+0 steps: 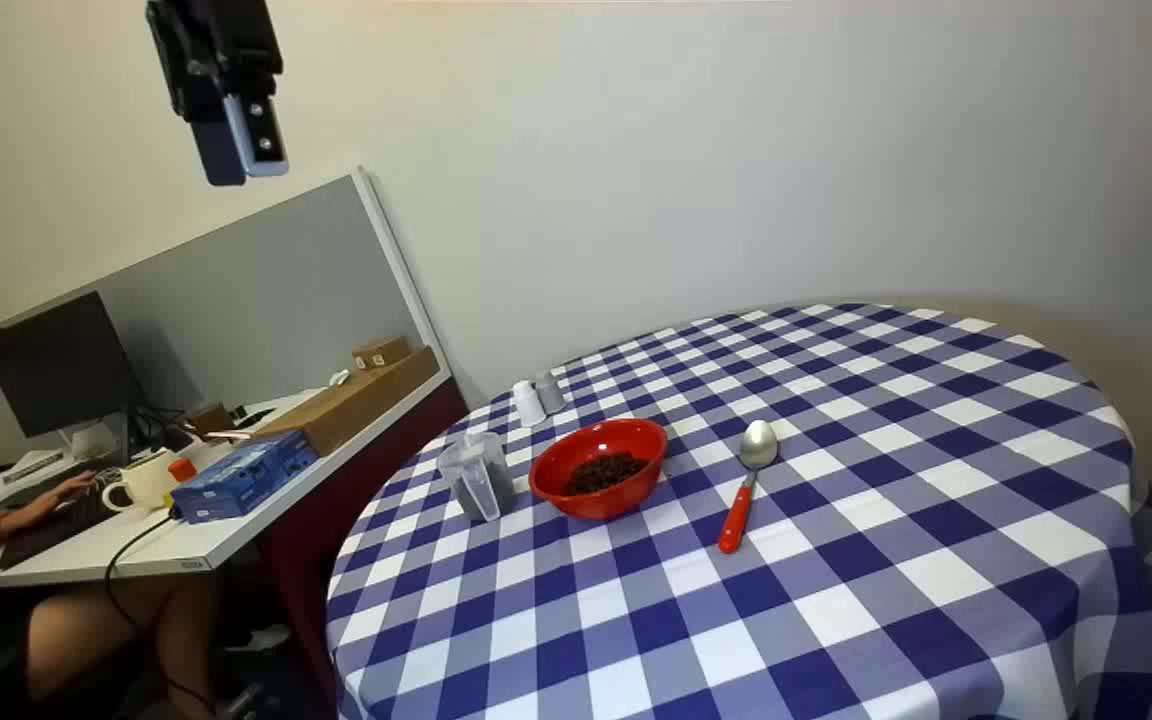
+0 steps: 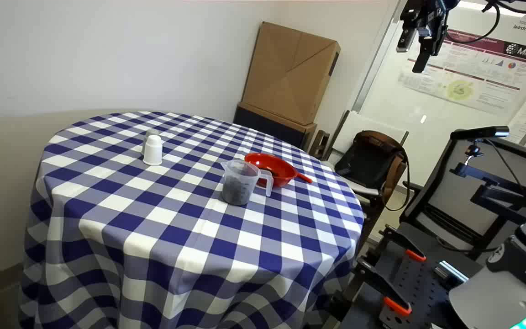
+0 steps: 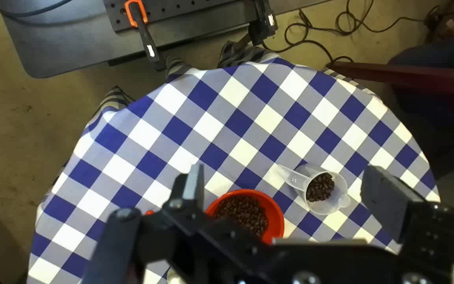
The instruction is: Place some of the contents in the red bowl into the clear jug using the spoon
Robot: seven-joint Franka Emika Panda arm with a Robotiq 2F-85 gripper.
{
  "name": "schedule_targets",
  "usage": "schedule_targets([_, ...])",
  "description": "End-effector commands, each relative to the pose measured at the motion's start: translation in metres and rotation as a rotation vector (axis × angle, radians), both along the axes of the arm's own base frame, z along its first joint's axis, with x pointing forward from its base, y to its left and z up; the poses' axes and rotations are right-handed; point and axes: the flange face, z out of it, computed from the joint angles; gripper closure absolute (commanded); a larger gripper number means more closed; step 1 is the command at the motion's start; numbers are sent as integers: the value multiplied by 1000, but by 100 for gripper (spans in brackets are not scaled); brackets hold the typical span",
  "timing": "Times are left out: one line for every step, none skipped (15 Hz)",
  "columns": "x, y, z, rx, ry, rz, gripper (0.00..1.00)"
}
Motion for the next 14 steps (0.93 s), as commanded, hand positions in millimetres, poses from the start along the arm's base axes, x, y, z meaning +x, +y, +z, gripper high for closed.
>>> schedule_targets([0, 0, 1, 0, 1, 0, 0])
schedule_targets([4, -2, 3, -28, -40, 0, 0])
schedule_targets([6, -3, 4, -54, -90, 11, 0])
schedule_targets([13, -5, 4, -108, -137, 32, 0])
schedule_targets([18, -7, 2, -145, -184, 44, 0])
schedule_targets([23, -10, -7, -182, -233, 42, 0])
schedule_targets([27, -12, -10, -219, -282, 50, 0])
schedule_targets([30, -15, -16, -251, -332, 53, 0])
schedule_targets([34, -18, -19, -280, -382, 55, 0])
schedule_targets([43, -24, -34, -283, -404, 49, 0])
schedule_targets([48, -27, -44, -289, -428, 44, 0])
schedule_targets([57, -35, -58, -277, -421, 35, 0])
schedule_targets([64, -40, -70, -264, -407, 27, 0])
schedule_targets([72, -49, -83, -241, -381, 27, 0])
